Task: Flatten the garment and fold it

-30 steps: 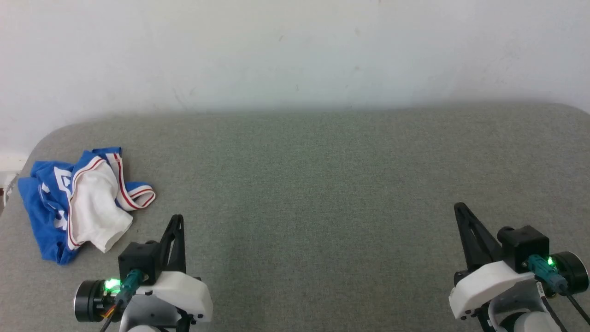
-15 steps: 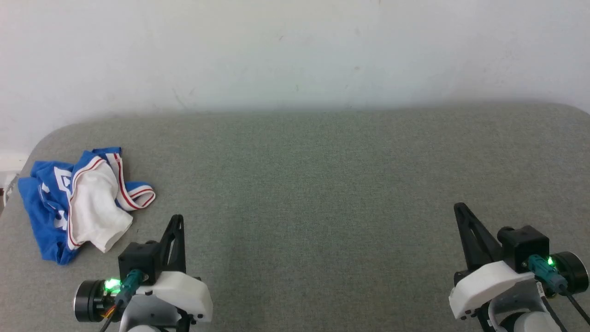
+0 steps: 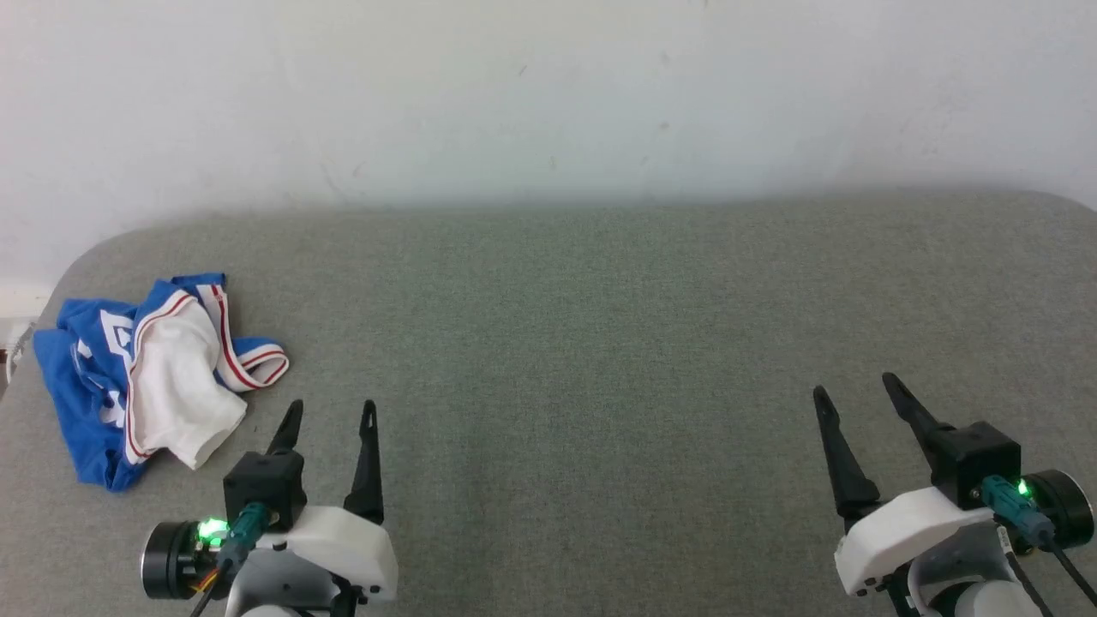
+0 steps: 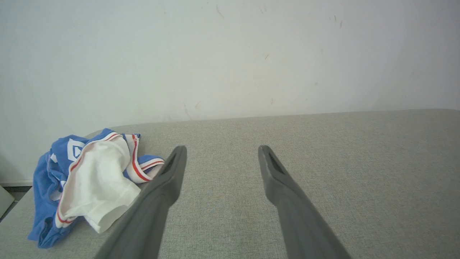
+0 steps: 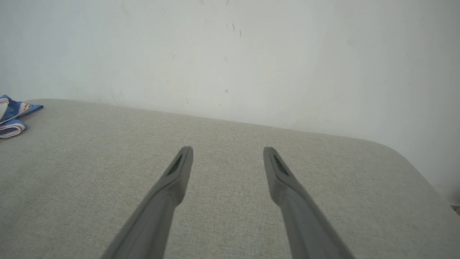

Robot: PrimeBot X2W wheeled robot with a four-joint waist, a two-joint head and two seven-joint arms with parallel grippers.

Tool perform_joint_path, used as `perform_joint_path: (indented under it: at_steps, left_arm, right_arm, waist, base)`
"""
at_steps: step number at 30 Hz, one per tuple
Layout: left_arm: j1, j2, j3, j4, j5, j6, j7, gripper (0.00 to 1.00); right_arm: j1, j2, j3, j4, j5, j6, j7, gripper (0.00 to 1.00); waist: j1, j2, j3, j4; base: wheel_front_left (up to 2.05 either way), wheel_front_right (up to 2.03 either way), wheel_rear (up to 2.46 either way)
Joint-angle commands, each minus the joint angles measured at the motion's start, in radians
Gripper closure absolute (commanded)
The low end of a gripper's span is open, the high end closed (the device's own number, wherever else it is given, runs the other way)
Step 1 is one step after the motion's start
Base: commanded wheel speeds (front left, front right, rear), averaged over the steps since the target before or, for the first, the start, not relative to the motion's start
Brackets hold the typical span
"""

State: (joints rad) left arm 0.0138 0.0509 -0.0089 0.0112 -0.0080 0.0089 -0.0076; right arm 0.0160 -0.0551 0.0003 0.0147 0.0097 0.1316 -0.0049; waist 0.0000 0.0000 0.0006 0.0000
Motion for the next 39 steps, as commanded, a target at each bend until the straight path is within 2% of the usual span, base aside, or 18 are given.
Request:
perform_joint_path:
  at_steps: [1, 19, 39]
  left_arm:
    - [-0.001, 0.0, -0.005, 0.004, -0.008, 0.001, -0.008, 0.0]
    - [0.004, 0.0, -0.021, 0.02, -0.025, 0.005, -0.046, 0.0]
    - [0.016, 0.0, -0.03, 0.039, -0.047, 0.006, -0.087, 0.0]
  right_arm:
    - [-0.003, 0.0, -0.003, 0.006, 0.007, 0.0, -0.011, 0.0]
    - [-0.001, 0.001, 0.002, 0.014, 0.027, 0.0, -0.049, 0.0]
    - [0.004, 0.002, 0.027, 0.044, 0.055, 0.0, -0.09, 0.0]
  waist:
    - [0.0, 0.0, 0.0, 0.0]
    - [0.0, 0.0, -0.005, 0.021]
    - [0.0, 0.0, -0.015, 0.118]
  base:
    - [0.0, 0.0, 0.0]
    - [0.0, 0.0, 0.0]
    - [0.0, 0.0, 0.0]
